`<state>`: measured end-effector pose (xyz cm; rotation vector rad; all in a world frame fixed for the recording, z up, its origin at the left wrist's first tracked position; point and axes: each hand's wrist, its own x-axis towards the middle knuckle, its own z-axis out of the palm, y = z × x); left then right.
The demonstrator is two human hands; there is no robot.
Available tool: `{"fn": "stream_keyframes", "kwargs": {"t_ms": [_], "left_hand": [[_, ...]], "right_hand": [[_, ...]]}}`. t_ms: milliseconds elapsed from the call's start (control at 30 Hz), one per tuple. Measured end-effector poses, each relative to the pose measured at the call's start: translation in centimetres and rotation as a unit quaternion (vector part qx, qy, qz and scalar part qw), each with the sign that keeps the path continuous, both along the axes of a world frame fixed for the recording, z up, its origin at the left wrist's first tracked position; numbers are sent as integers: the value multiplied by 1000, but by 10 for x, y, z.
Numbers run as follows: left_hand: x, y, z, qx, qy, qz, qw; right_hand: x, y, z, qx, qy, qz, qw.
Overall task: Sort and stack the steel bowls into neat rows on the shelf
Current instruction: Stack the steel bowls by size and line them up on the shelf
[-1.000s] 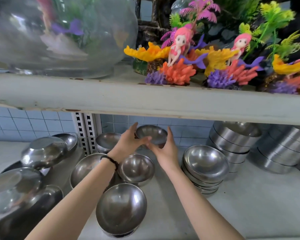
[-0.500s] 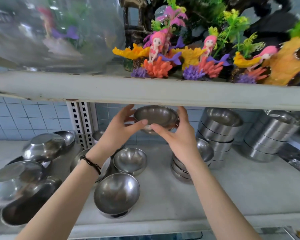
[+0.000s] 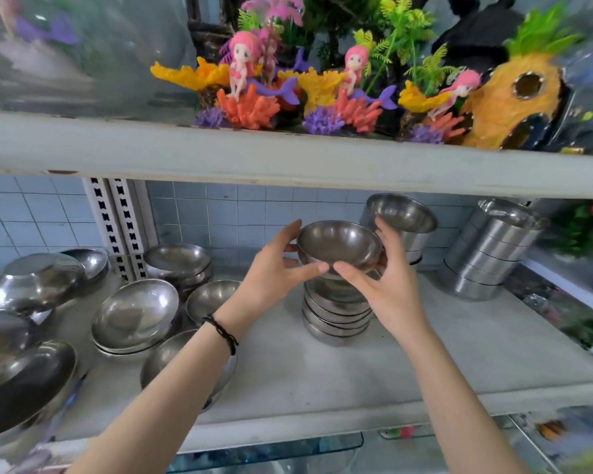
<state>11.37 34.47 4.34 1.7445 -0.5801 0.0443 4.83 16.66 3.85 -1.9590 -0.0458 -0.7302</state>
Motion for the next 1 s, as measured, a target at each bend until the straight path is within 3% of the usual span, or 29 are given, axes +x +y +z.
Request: {"fn": "stream_keyframes", "kwargs": {"t_ms": [600, 1000], "left_hand": [[-4, -24, -40, 65, 34, 7, 997], [-8, -12, -41, 185, -15, 26, 982]], "right_hand": [[3, -26, -49, 22, 39, 22, 999], [-10, -39, -42, -73, 72, 20, 995]]}}
